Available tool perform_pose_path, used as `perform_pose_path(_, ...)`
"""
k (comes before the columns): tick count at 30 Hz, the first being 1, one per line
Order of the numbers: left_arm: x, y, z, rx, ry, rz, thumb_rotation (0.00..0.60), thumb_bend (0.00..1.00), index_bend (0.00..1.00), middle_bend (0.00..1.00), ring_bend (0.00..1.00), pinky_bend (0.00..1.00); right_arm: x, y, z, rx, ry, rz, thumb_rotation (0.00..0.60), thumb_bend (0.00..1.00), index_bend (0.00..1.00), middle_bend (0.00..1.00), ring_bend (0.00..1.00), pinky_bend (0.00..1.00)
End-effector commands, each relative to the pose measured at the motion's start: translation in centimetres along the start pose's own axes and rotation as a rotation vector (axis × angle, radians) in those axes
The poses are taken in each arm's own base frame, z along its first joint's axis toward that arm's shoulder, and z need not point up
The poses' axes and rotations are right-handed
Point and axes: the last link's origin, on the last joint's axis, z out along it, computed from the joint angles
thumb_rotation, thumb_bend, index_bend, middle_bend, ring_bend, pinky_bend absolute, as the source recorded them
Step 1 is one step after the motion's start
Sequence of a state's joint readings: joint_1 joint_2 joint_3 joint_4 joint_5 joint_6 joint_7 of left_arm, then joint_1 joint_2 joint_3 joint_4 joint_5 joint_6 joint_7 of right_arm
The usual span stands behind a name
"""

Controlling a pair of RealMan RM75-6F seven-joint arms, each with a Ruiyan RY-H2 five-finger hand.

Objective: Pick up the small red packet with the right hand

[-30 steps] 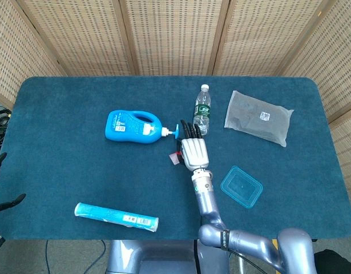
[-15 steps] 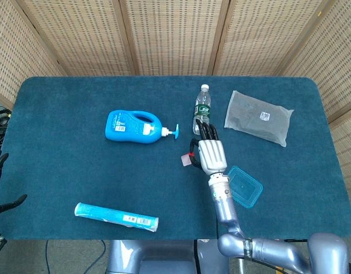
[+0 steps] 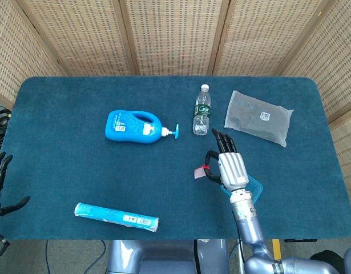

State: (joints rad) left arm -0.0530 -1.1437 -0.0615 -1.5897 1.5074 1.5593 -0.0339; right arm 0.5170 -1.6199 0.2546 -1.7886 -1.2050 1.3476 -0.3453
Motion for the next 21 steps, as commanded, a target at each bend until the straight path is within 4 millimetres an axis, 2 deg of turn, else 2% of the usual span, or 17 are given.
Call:
perform_pose_path(1, 0.0, 0.1, -0.1, -0.003, 0.002, 0.000, 0.600, 0.14, 0.00, 0.00, 0.00, 0.00, 1.1, 0.2, -2.4, 0.035, -0.060, 0.107, 0.600, 0.51, 0.64, 0.04, 0.00, 0.00)
perform_pose_path(13, 0.2, 0.3, -0.3, -0.010, 0.012, 0.003, 0.600, 0.14, 0.00, 0.00, 0.00, 0.00, 3.2, -0.6, -5.4, 0.092, -0.133, 0.275, 0.600, 0.50, 0.64, 0.04, 0.00, 0.00)
perform_pose_path(16, 0.2, 0.3, -0.3, -0.013, 0.011, 0.003, 0.600, 0.14, 0.00, 0.00, 0.00, 0.00, 2.8, -1.1, -6.6, 0.119, -0.155, 0.290, 0.600, 0.50, 0.65, 0.05, 0.00, 0.00)
perform_pose_path(21, 0.3, 0.3, -0.4, -0.016, 0.017, -0.002, 0.600, 0.14, 0.00, 0.00, 0.00, 0.00, 1.6, -1.9, -6.9, 0.137, -0.178, 0.301, 0.600, 0.50, 0.65, 0.05, 0.00, 0.00)
